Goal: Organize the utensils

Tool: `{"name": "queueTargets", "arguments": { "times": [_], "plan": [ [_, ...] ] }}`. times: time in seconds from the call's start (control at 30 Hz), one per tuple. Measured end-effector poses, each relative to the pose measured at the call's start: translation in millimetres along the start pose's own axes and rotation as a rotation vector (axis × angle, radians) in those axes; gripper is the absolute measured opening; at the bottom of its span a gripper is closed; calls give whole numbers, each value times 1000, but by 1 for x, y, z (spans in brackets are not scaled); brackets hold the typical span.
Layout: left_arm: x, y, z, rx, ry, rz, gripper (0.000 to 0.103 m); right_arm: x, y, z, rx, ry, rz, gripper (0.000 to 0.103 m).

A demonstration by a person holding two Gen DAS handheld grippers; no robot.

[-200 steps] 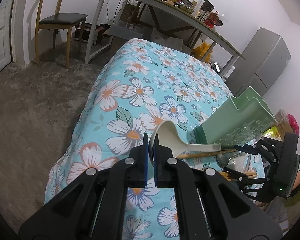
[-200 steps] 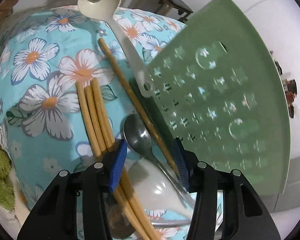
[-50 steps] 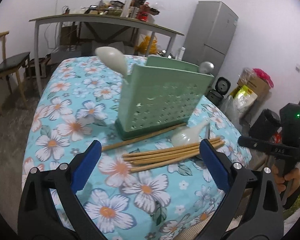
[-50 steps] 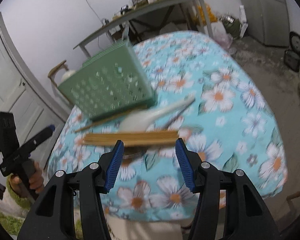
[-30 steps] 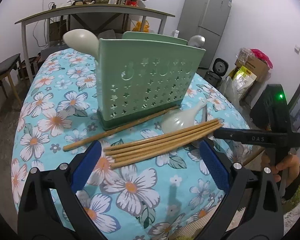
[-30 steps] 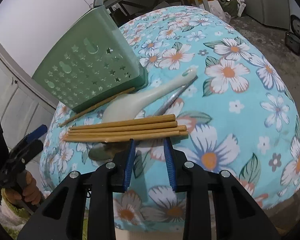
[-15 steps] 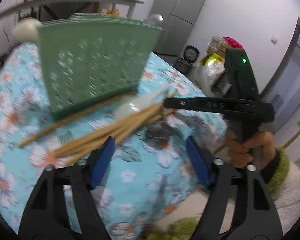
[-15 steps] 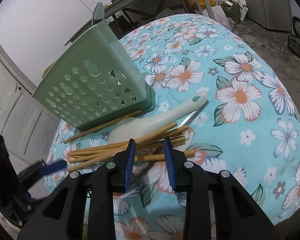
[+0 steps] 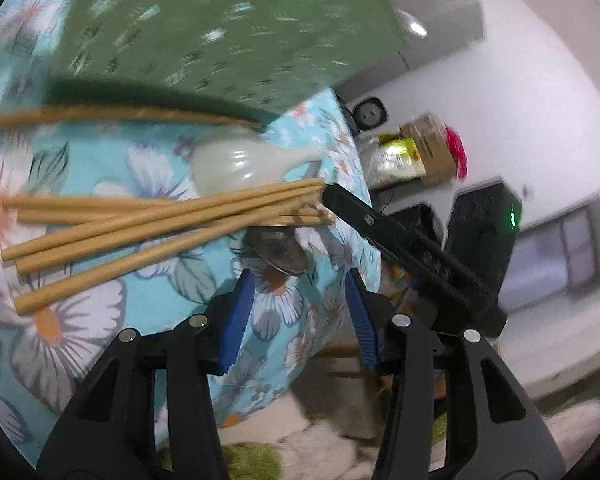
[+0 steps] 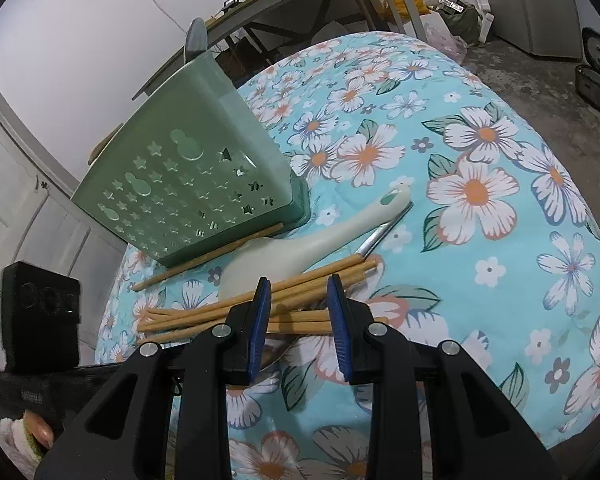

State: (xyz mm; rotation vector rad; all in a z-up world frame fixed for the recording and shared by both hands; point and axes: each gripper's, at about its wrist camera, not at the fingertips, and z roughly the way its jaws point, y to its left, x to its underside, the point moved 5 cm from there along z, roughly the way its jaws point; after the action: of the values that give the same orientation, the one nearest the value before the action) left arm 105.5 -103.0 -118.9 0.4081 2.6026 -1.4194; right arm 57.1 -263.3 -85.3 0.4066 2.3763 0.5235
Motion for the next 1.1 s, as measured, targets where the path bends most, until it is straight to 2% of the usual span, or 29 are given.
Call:
{"name": "queueTargets", "arguments": {
  "times": [0.07, 0.13, 0.27, 0.37, 0.53, 0.8, 1.1],
  "plan": [
    [-3, 7, 4, 55, 9, -106, 44, 1, -2, 0, -1, -2, 6, 29],
    [-6, 12, 8, 69, 10, -161, 44, 3, -4, -1, -4, -3, 14, 29],
    [-9, 15, 11, 69, 6, -208, 44, 5, -7, -2, -8, -9, 24, 29],
    [-10, 15, 16, 48, 4, -235, 36, 6, -11, -3, -13, -14, 37, 29],
    [-10, 15, 27, 8, 32, -253, 17, 6, -15, -6, -18, -23, 44, 29],
    [-7, 20, 27, 0, 42, -282, 5, 7, -20, -9, -18, -32, 55, 29],
    [3, 14, 6, -48, 49, -195, 4, 6, -23, -13, -8, -39, 60, 29]
  ]
}}
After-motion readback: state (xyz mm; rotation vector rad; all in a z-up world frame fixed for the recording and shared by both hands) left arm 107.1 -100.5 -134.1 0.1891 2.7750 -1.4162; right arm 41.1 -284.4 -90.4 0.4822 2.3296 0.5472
